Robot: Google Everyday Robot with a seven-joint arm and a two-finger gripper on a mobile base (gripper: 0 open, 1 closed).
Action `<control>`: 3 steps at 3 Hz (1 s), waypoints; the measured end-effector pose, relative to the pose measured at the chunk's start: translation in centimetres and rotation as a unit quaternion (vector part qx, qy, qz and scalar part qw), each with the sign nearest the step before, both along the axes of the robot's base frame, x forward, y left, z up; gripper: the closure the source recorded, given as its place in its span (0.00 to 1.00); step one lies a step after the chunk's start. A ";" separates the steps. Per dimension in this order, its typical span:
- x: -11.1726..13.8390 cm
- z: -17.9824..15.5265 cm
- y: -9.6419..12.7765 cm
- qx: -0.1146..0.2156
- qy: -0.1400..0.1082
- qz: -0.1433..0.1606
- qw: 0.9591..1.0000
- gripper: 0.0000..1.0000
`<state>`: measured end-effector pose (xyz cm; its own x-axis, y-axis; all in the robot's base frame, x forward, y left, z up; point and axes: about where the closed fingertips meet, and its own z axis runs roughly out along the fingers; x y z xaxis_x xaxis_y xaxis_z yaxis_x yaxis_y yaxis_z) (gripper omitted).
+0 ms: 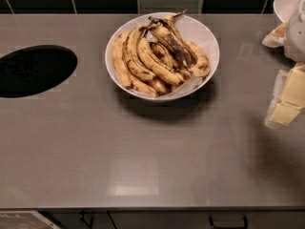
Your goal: Pick banana from white bowl
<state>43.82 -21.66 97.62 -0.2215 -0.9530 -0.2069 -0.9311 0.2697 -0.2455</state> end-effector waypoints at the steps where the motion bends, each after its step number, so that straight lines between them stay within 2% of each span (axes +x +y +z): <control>1: 0.3 0.2 0.1 0.003 -0.006 -0.001 1.000 0.00; 2: 2.9 0.8 0.8 0.026 -0.029 0.009 0.999 0.00; 3: 6.9 0.9 2.3 0.072 -0.048 0.041 0.995 0.00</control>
Offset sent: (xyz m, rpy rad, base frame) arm 0.0675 0.0155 0.0146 0.1222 -0.1140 0.0477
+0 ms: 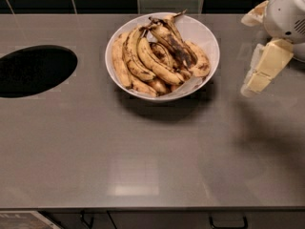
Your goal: Pick banana from white bowl
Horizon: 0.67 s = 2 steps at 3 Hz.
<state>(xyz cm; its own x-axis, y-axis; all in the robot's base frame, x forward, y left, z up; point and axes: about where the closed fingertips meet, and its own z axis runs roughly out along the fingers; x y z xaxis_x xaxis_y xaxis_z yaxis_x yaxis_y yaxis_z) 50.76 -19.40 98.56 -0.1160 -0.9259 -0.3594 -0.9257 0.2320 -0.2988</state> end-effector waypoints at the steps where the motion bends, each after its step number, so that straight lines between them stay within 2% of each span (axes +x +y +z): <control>1: 0.1 0.0 0.1 0.001 -0.001 0.001 1.000 0.00; 2: 2.1 0.8 2.0 0.019 -0.026 0.013 0.999 0.00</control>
Offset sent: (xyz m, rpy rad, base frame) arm 0.0488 0.0426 0.0195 0.0878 -0.1211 0.0573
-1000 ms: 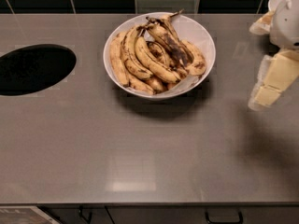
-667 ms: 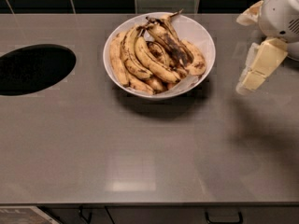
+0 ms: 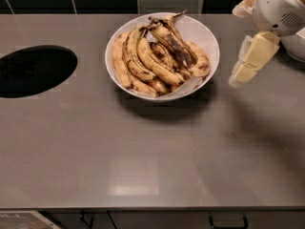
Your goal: Pick banana from white bowl
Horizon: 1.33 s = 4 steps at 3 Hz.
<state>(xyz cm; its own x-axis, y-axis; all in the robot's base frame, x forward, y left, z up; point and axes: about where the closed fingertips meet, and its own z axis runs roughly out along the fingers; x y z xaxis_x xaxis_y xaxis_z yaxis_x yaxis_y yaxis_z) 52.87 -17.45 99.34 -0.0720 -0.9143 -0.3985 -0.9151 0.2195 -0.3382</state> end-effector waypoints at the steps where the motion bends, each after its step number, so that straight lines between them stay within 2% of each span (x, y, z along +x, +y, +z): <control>1: 2.8 1.0 2.2 0.036 -0.030 0.025 0.999 0.00; 2: 5.7 1.3 4.7 0.065 -0.041 0.058 0.995 0.00; 3: 8.1 0.9 7.3 0.112 -0.030 0.084 0.990 0.00; 4: 9.8 0.5 9.8 0.177 -0.014 0.108 0.978 0.00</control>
Offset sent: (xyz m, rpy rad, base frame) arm 0.0931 0.0754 0.0184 0.2029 -0.1105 0.1933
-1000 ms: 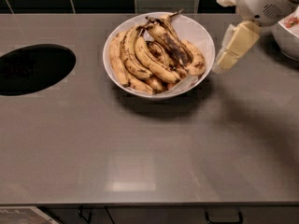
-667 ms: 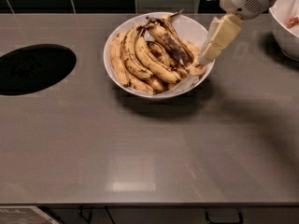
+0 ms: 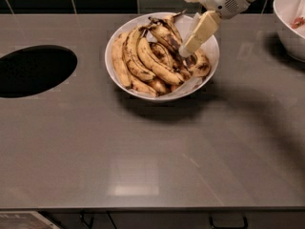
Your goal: Pick banana from white bowl
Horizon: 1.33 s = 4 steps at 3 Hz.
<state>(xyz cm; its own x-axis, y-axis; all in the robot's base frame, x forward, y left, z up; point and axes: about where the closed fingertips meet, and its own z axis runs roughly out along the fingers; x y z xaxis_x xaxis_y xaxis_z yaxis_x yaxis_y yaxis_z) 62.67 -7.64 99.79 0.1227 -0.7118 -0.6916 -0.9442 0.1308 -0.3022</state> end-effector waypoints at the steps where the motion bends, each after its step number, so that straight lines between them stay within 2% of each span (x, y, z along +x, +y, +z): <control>1: 0.0 0.0 0.0 0.000 0.000 0.000 1.000 0.00; 2: 0.5 -0.4 0.6 -0.026 0.007 -0.035 0.999 0.00; 3: 0.8 -1.1 1.7 -0.070 0.025 -0.090 0.993 0.00; 4: 0.0 -1.5 2.1 -0.092 0.049 -0.149 0.983 0.00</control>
Offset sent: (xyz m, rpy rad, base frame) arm 0.0100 0.0119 -0.0073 -0.1413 0.0329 -0.2011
